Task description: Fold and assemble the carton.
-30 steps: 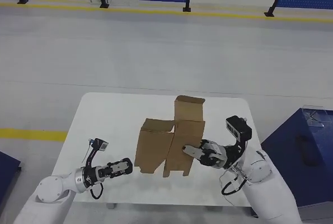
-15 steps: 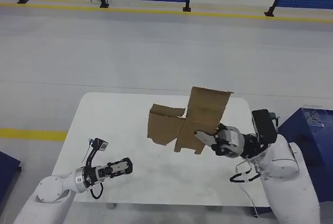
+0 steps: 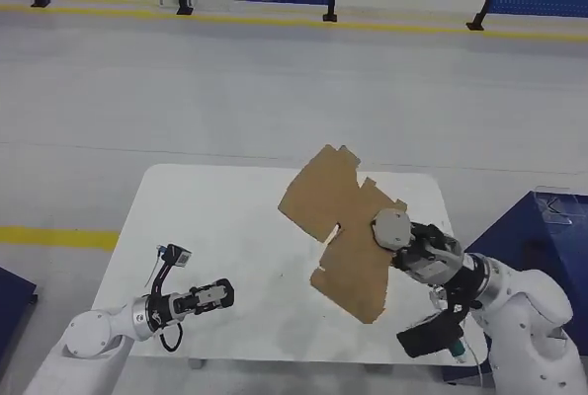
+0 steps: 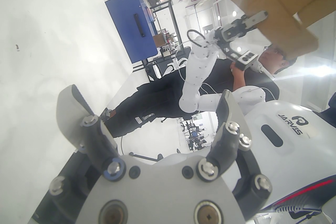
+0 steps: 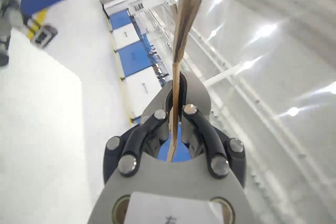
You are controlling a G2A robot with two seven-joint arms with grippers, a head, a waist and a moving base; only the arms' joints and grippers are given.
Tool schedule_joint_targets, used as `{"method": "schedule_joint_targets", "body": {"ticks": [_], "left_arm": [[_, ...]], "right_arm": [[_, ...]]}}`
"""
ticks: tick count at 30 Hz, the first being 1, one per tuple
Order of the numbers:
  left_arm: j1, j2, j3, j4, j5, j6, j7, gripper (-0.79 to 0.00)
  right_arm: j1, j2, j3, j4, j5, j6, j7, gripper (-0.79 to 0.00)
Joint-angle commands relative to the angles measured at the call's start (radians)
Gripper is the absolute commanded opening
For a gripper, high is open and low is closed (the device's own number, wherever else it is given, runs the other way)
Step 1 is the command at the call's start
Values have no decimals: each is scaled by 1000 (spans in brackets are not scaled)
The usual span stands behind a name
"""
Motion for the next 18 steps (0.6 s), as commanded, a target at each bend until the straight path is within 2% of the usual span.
{"method": "schedule_joint_targets", "body": {"ticks": [1,5,7,9,12,14,16,18], "left_arm": [[0,0,0,0,0,0,0,0],[0,0,0,0,0,0,0,0],[0,0,0,0,0,0,0,0],[0,0,0,0,0,0,0,0],[0,0,0,0,0,0,0,0],[0,0,0,0,0,0,0,0],[0,0,0,0,0,0,0,0],[0,0,0,0,0,0,0,0]], "right_arm": [[-16,3,-10,17,-170,153,-51,-785],[-16,8,-42,56,-228,257,-109,-785],[-7,9,-49,66,-207,266,-120,-785],[6,10,-50,72,-134,231,-132,-785],[36,9,-38,88,99,102,-148,-785],[58,8,-25,108,296,-25,-141,-785],[78,5,-23,132,554,-171,-128,-785],[95,3,-29,148,772,-318,-68,-785]]}}
